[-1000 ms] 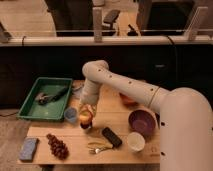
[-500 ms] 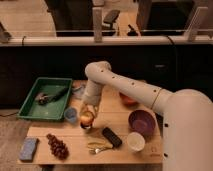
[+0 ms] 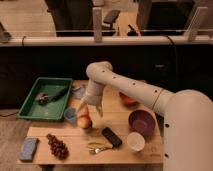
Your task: Place apple in metal cup
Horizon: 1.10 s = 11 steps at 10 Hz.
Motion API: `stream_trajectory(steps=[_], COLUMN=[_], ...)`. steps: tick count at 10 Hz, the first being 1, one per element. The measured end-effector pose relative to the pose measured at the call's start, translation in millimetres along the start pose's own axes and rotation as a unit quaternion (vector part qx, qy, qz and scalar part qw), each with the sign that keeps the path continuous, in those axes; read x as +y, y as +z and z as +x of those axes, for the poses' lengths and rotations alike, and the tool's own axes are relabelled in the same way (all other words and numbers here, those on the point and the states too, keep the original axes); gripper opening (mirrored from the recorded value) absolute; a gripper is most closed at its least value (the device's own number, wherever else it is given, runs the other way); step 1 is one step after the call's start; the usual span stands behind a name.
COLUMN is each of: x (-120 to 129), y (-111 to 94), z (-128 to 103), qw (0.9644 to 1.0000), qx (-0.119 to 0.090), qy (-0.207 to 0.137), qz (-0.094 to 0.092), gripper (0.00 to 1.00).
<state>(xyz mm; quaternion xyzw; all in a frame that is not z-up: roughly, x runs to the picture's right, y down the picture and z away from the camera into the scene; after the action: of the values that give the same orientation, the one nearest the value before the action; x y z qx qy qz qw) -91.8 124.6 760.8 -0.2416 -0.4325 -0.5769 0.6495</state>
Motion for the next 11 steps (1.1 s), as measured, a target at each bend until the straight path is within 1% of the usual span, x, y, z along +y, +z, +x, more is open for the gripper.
stream_trajectory(steps=[11], x=[0.0], y=[-8.0], z=[10.0], qw=[1.0000], qx=[0.002], qy=[0.006], qz=[0.003], gripper=[0.80])
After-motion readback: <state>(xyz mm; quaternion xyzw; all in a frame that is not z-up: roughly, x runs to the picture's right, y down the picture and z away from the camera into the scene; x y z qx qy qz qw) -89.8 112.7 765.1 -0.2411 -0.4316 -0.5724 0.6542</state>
